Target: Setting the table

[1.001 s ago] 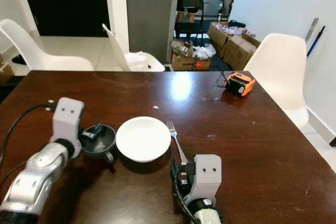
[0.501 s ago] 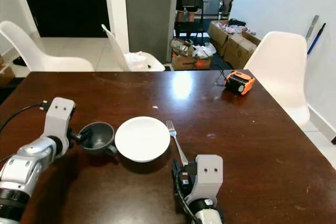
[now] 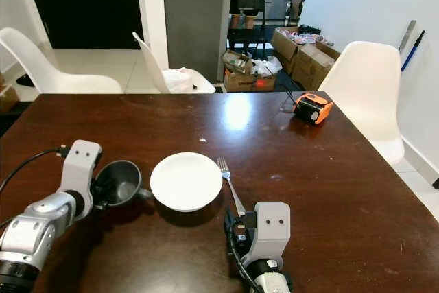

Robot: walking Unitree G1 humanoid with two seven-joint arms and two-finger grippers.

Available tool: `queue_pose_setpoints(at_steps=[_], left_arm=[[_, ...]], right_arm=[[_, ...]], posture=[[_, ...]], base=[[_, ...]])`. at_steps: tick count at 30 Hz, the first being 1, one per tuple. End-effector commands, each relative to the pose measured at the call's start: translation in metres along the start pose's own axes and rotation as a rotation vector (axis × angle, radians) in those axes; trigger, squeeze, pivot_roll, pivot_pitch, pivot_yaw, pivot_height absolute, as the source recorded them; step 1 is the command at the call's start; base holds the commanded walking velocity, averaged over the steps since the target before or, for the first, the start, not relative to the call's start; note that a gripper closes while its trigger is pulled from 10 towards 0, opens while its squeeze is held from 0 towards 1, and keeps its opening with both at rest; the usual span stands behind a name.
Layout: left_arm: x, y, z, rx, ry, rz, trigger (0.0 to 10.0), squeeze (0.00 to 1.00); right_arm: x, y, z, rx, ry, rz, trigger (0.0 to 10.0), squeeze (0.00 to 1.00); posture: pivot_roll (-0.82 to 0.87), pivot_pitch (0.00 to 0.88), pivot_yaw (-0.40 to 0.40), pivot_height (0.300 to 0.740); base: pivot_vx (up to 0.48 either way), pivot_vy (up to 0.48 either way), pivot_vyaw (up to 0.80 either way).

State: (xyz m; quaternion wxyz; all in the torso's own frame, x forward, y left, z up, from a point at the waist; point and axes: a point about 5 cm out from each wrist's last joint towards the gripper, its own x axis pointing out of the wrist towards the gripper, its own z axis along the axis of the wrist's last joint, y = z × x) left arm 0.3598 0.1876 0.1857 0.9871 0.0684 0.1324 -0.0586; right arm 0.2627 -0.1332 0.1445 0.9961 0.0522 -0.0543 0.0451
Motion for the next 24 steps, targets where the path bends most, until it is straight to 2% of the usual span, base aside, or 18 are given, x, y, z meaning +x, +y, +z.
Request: queue_pose_setpoints(at_steps=[1, 12, 15, 16, 17, 22, 24], left_arm=[[-0.001, 0.0, -0.008, 0.0, 0.032, 0.0, 0.0, 0.0], [-0.003, 0.003, -0.006, 0.013, 0.025, 0.011, 0.0, 0.0], [-0.006, 0.004, -0.007, 0.021, 0.031, -0.024, 0.0, 0.0], [-0.007, 0.004, -0.007, 0.025, 0.036, -0.042, 1.7, 0.0], [-0.009, 0.004, -0.006, 0.031, 0.04, -0.062, 10.0, 0.0], [-0.016, 0.022, -0.002, 0.08, 0.079, -0.126, 10.0, 0.0], [-0.016, 0.022, -0.002, 0.08, 0.079, -0.126, 10.0, 0.0]], right_arm=[[-0.002, -0.002, -0.007, 0.011, 0.029, -0.007, 10.0, 0.0], [-0.003, -0.002, -0.008, 0.013, 0.035, -0.008, 10.0, 0.0], [-0.003, -0.002, -0.008, 0.015, 0.037, -0.007, 10.0, 0.0], [-0.003, -0.002, -0.008, 0.015, 0.038, -0.008, 10.0, 0.0], [-0.003, -0.002, -0.008, 0.015, 0.038, -0.008, 10.0, 0.0], [-0.004, -0.002, -0.009, 0.016, 0.042, -0.008, 10.0, 0.0], [-0.004, -0.002, -0.009, 0.016, 0.042, -0.008, 10.0, 0.0]], posture=[[0.03, 0.138, 0.114, 0.74], [0.04, 0.139, 0.113, 0.74], [0.04, 0.142, 0.113, 0.74], [0.04, 0.142, 0.113, 0.74], [0.04, 0.144, 0.113, 0.74], [0.04, 0.149, 0.116, 0.74], [0.04, 0.149, 0.116, 0.74]], base=[[0.0, 0.0, 0.0], [0.0, 0.0, 0.0], [0.0, 0.0, 0.0], [0.0, 0.0, 0.0], [0.0, 0.0, 0.0], [0.0, 0.0, 0.0], [0.0, 0.0, 0.0]])
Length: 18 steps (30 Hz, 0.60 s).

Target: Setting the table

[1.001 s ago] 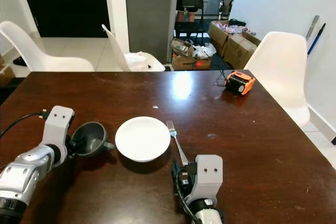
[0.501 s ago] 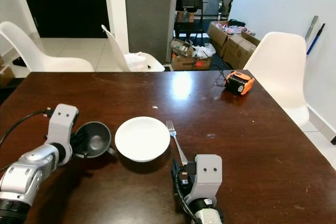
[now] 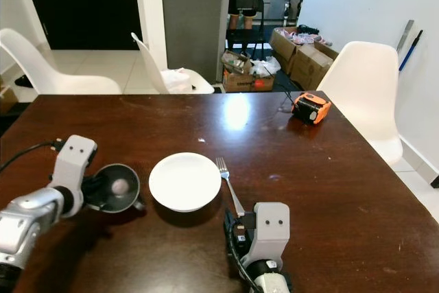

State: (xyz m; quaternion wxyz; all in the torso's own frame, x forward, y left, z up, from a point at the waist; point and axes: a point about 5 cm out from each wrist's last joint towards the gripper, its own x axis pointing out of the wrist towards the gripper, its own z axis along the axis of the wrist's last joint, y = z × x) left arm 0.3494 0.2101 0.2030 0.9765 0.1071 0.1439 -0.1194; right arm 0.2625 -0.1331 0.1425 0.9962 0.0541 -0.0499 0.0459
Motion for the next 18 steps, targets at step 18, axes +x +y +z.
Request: queue_pose_setpoints(at_steps=[18], left_arm=[[-0.003, 0.019, 0.012, 0.14, 0.162, -0.23, 10.0, 0.0]], right_arm=[[-0.006, 0.001, -0.008, 0.024, 0.035, -0.014, 10.0, 0.0]], posture=[[0.04, 0.164, 0.137, 0.74]], base=[[0.0, 0.0, 0.0]])
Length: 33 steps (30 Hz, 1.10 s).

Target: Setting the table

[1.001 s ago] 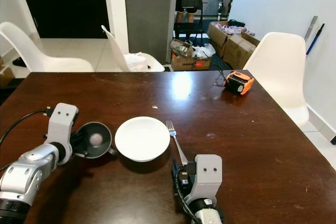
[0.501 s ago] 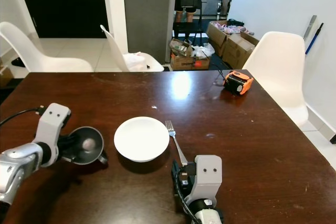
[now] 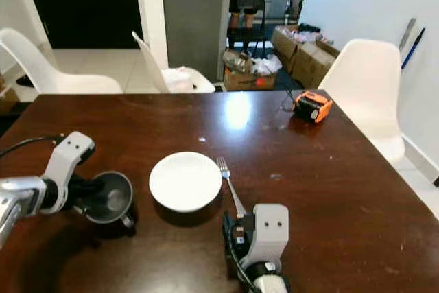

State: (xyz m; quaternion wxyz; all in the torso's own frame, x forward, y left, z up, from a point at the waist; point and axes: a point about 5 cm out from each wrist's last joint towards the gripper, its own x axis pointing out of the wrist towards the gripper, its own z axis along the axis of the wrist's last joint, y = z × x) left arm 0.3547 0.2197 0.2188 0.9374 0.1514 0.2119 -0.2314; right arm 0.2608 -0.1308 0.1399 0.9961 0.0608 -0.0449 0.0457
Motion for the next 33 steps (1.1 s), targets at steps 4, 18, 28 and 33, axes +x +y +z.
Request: queue_pose_setpoints(at_steps=[4, 18, 28, 33], left_arm=[[-0.009, 0.011, 0.012, 0.111, 0.022, -0.016, 10.0, 0.0], [-0.027, 0.017, 0.013, 0.26, 0.104, -0.122, 10.0, 0.0], [-0.021, 0.009, 0.011, 0.251, 0.107, -0.175, 10.0, 0.0], [-0.017, 0.005, 0.01, 0.243, 0.101, -0.192, 10.0, 1.0]], right_arm=[[-0.005, -0.001, -0.006, 0.012, 0.028, -0.017, 10.0, 0.0], [-0.005, -0.001, -0.007, 0.018, 0.033, -0.017, 10.0, 0.0], [-0.005, 0.0, -0.007, 0.02, 0.033, -0.015, 10.0, 0.0], [-0.005, -0.001, -0.008, 0.018, 0.034, -0.018, 10.0, 0.0]], posture=[[0.05, 0.167, 0.138, 0.74], [0.05, 0.169, 0.137, 0.74], [0.05, 0.169, 0.137, 0.74], [0.05, 0.169, 0.137, 0.74]], base=[[0.0, 0.0, 0.0], [0.0, 0.0, 0.0], [0.0, 0.0, 0.0], [0.0, 0.0, 0.0]])
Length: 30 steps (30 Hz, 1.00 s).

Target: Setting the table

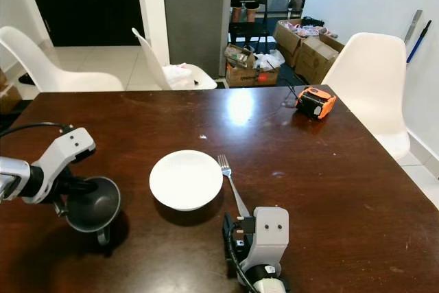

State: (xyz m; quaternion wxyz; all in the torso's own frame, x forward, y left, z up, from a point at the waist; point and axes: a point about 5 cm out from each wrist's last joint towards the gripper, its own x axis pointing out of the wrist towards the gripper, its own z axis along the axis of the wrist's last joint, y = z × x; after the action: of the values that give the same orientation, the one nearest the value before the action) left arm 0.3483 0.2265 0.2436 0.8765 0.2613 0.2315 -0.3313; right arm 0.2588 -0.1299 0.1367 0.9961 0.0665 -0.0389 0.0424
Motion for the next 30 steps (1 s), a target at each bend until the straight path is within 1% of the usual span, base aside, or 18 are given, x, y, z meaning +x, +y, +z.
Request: queue_pose_setpoints(at_steps=[1, 6, 9, 10, 11, 12, 13, 14, 17, 19, 20, 25, 27, 28, 29, 30], left_arm=[[0.004, -0.004, -0.007, -0.017, 0.013, -0.018, 10.0, 1.0], [0.007, -0.005, -0.008, -0.036, 0.006, -0.014, 10.0, 1.0], [0.009, -0.006, -0.007, -0.063, -0.011, -0.011, 10.0, 1.0], [0.01, -0.007, -0.006, -0.083, -0.024, -0.007, 10.0, 1.0], [0.01, -0.007, -0.006, -0.083, -0.024, -0.007, 10.0, 1.0], [0.01, -0.006, -0.004, -0.111, -0.038, -0.003, 10.0, 0.95], [0.011, -0.006, -0.002, -0.132, -0.05, 0.0, 10.0, 0.21], [0.01, -0.005, -0.001, -0.143, -0.059, 0.003, 10.0, 0.0], [0.008, -0.003, 0.001, -0.156, -0.07, 0.01, 10.0, 0.0], [0.003, 0.003, 0.007, -0.197, -0.108, 0.027, 10.0, 0.0], [0.003, 0.003, 0.007, -0.197, -0.108, 0.027, 10.0, 0.0], [-0.009, 0.017, 0.015, -0.248, -0.187, 0.108, 10.0, 0.0], [-0.012, 0.019, 0.015, -0.258, -0.198, 0.122, 10.0, 0.0], [-0.02, 0.024, 0.014, -0.312, -0.246, 0.169, 10.0, 0.0], [-0.022, 0.026, 0.013, -0.332, -0.261, 0.183, 10.0, 0.0], [-0.022, 0.026, 0.013, -0.332, -0.261, 0.183, 10.0, 0.0]], right_arm=[[-0.003, -0.002, -0.005, 0.006, 0.023, -0.011, 10.0, 0.0], [-0.003, -0.001, -0.004, 0.007, 0.022, -0.01, 10.0, 0.0], [-0.002, 0.0, -0.004, 0.007, 0.022, -0.006, 10.0, 0.0], [-0.002, -0.001, -0.004, 0.007, 0.022, -0.006, 10.0, 0.0], [-0.002, -0.001, -0.004, 0.007, 0.022, -0.006, 10.0, 0.0], [-0.002, -0.001, -0.004, 0.006, 0.022, -0.005, 10.0, 0.0], [-0.002, -0.001, -0.004, 0.006, 0.022, -0.005, 10.0, 0.0], [-0.002, -0.001, -0.004, 0.005, 0.021, -0.004, 10.0, 0.0], [-0.002, -0.001, -0.004, 0.004, 0.021, -0.003, 10.0, 0.0], [-0.002, -0.002, -0.004, 0.002, 0.02, -0.004, 10.0, 0.0], [-0.002, -0.002, -0.004, 0.002, 0.02, -0.004, 10.0, 0.0], [-0.001, 0.0, -0.004, 0.004, 0.019, 0.0, 10.0, 0.0], [-0.001, 0.001, -0.004, 0.005, 0.019, 0.002, 10.0, 0.0], [0.0, 0.001, -0.004, 0.006, 0.016, 0.005, 10.0, 0.0], [0.0, 0.001, -0.004, 0.005, 0.016, 0.006, 10.0, 0.0], [0.0, 0.001, -0.004, 0.005, 0.016, 0.006, 10.0, 0.0]], posture=[[0.05, 0.169, 0.137, 0.74], [0.05, 0.169, 0.136, 0.74], [0.05, 0.166, 0.132, 0.74], [0.05, 0.166, 0.132, 0.74], [0.05, 0.166, 0.132, 0.74], [0.05, 0.165, 0.131, 0.74], [0.05, 0.163, 0.129, 0.74], [0.05, 0.163, 0.129, 0.74], [0.04, 0.162, 0.129, 0.74], [0.05, 0.158, 0.128, 0.74], [0.05, 0.158, 0.128, 0.74], [0.05, 0.153, 0.127, 0.74], [0.05, 0.153, 0.127, 0.74], [0.05, 0.151, 0.126, 0.74], [0.05, 0.151, 0.126, 0.74], [0.05, 0.151, 0.126, 0.74]], base=[[0.0, 0.0, 0.0], [0.0, 0.0, 0.0], [0.0, 0.0, 0.0], [0.0, 0.0, 0.0], [0.0, 0.0, 0.0], [0.0, 0.0, 0.0], [0.0, 0.0, 0.0], [0.0, 0.0, 0.0], [0.0, 0.0, 0.0], [0.0, 0.0, 0.0], [0.0, 0.0, 0.0], [0.0, 0.0, 0.0], [0.0, 0.0, 0.0], [0.0, 0.0, 0.0], [0.0, 0.0, 0.0], [0.0, 0.0, 0.0]])
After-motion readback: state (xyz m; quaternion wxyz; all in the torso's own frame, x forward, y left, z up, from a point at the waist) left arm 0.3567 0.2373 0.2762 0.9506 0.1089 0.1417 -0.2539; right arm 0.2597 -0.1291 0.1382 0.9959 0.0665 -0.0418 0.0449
